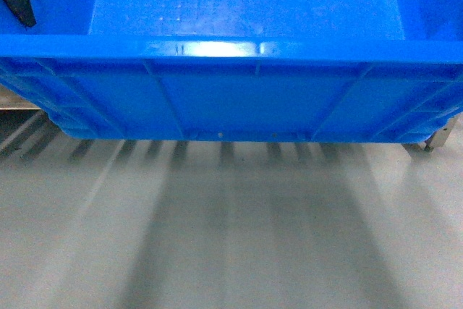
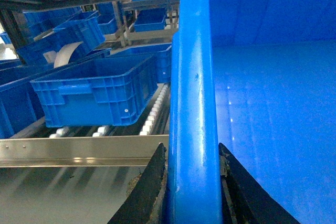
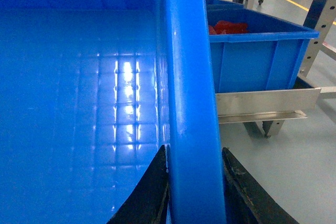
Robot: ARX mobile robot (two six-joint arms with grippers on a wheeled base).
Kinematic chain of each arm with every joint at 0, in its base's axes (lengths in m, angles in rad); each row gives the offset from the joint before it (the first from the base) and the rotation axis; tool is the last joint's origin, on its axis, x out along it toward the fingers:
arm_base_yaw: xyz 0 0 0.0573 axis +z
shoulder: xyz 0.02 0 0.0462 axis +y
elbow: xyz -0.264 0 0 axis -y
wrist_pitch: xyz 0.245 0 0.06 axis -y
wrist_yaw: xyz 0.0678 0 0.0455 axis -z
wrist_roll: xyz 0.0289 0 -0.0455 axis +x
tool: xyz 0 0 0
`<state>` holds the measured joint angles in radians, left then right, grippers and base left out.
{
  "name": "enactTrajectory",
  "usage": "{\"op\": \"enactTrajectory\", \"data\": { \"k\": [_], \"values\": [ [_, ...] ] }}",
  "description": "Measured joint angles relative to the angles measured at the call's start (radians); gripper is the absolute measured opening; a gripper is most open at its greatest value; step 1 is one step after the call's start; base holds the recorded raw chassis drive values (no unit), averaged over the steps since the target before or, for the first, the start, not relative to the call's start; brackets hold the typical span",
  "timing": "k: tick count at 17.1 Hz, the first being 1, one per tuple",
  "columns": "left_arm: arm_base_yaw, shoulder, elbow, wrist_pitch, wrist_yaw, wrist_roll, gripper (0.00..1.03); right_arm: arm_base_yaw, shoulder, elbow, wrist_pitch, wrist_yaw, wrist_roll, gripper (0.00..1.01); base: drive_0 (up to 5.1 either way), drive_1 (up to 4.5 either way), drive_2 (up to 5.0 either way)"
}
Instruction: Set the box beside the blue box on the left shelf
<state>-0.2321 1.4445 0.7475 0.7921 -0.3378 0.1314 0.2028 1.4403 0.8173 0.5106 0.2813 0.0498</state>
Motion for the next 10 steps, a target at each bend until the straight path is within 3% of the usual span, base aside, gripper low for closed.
{"op": "enactTrajectory", "data": {
  "k": [6,10],
  "values": [
    [0.0,-0.002,0.0,0.006,-0.001,0.0,0.2,0.0,-0.001,0.0,0.006,0.001,0.0,0.21,0.0,0.0,0.0],
    [0.0,-0.002,0.0,0.002,0.0,0.0,0.19,0.0,-0.001,0.0,0.003,0.001,0.0,0.21,0.1,4.35,-4.2]
  ]
}}
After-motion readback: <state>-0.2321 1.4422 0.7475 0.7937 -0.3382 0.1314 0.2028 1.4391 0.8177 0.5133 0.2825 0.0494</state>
